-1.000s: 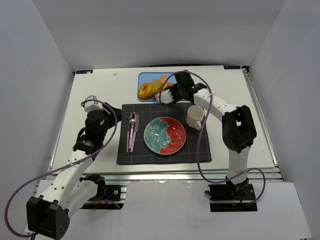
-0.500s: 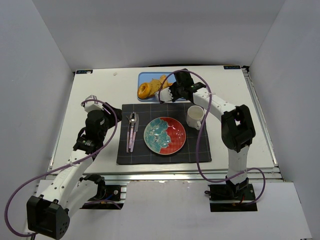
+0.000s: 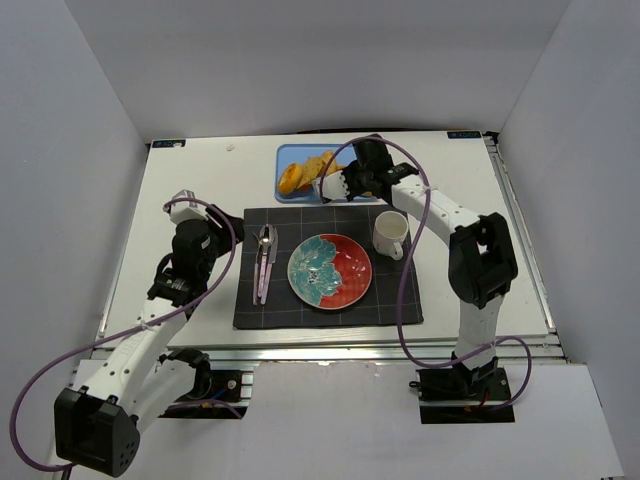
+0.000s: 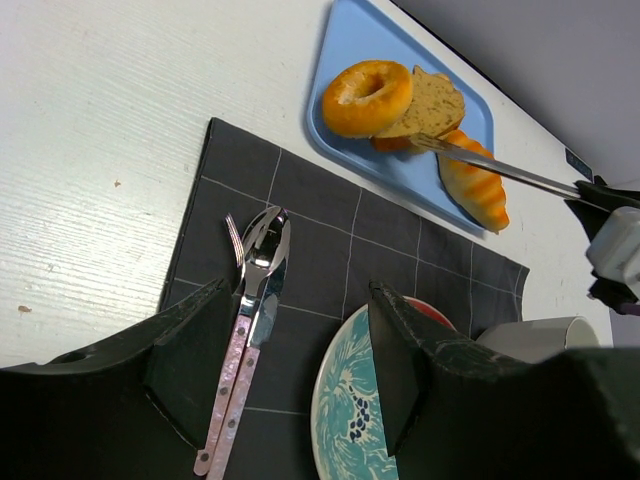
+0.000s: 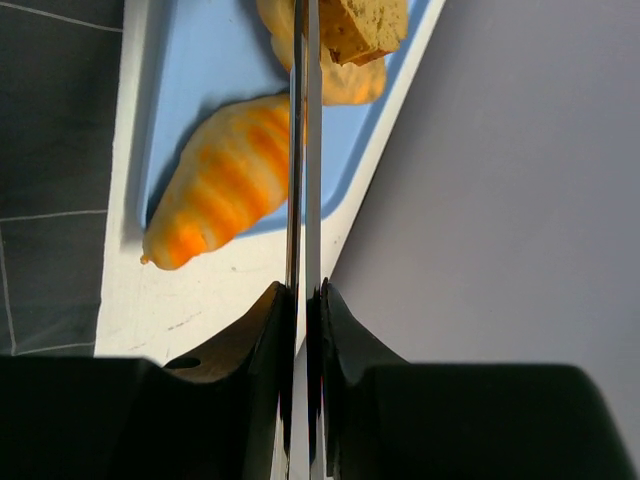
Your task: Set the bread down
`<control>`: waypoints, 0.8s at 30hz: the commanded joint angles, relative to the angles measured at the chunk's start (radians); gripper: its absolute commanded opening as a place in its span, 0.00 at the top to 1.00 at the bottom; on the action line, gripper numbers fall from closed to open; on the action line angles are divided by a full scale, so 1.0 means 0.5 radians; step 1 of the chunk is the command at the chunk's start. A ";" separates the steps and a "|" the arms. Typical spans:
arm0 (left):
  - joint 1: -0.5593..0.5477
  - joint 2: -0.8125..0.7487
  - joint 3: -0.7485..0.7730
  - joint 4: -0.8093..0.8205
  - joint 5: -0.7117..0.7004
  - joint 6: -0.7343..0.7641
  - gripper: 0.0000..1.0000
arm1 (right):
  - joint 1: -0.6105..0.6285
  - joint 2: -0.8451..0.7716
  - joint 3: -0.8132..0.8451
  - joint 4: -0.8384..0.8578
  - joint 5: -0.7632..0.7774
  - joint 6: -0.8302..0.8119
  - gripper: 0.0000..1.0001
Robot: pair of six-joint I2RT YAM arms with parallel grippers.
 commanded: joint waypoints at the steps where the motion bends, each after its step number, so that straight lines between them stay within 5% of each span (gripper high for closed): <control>1: 0.004 0.008 0.034 0.051 -0.003 -0.001 0.33 | -0.015 -0.160 -0.019 0.096 -0.016 0.013 0.92; 24: 0.004 0.054 0.031 0.094 0.016 -0.010 0.33 | -0.051 -0.724 -0.491 -0.033 -0.169 0.108 0.95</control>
